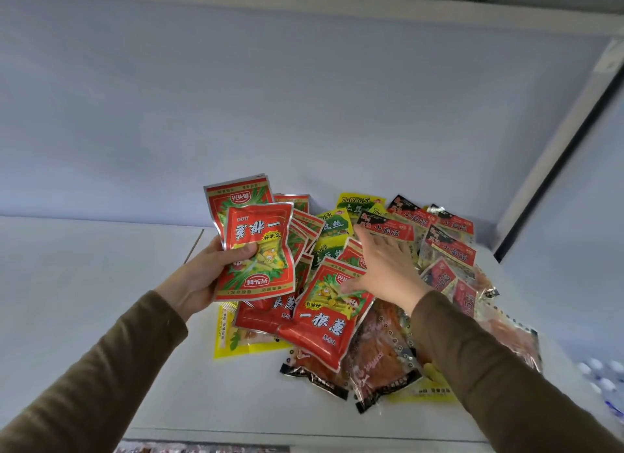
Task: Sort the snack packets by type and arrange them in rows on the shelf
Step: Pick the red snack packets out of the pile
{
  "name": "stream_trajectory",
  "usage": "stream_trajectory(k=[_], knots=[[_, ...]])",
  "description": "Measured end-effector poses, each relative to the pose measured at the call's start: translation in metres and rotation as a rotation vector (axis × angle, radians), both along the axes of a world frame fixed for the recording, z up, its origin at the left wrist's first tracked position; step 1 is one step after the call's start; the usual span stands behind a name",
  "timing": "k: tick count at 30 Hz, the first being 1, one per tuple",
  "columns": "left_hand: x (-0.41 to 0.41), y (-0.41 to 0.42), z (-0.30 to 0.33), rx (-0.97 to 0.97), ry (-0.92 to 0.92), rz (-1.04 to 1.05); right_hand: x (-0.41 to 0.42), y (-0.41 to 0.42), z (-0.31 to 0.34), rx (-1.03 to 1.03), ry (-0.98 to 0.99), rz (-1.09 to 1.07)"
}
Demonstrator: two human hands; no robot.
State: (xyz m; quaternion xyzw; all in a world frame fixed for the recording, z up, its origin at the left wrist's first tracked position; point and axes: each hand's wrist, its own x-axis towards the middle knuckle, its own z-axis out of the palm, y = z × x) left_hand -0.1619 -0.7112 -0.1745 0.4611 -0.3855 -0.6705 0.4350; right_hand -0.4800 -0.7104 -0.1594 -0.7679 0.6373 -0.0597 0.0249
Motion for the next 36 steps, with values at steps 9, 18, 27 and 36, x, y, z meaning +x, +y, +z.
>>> stream_trajectory(k=[9, 18, 27, 36], knots=[[0.0, 0.004, -0.006, 0.01, 0.004, 0.089, 0.0, 0.0, -0.01, -0.06, -0.088, 0.128], [-0.005, 0.007, -0.003, 0.026, 0.006, 0.116, -0.019, -0.011, 0.0, 0.138, -0.51, 0.146], [-0.024, 0.005, 0.017, -0.001, -0.005, 0.152, -0.04, -0.007, 0.116, 0.057, -0.809, 0.371], [-0.065, 0.016, 0.044, -0.001, 0.102, 0.038, 0.008, -0.031, 0.145, 0.018, -0.764, 0.483]])
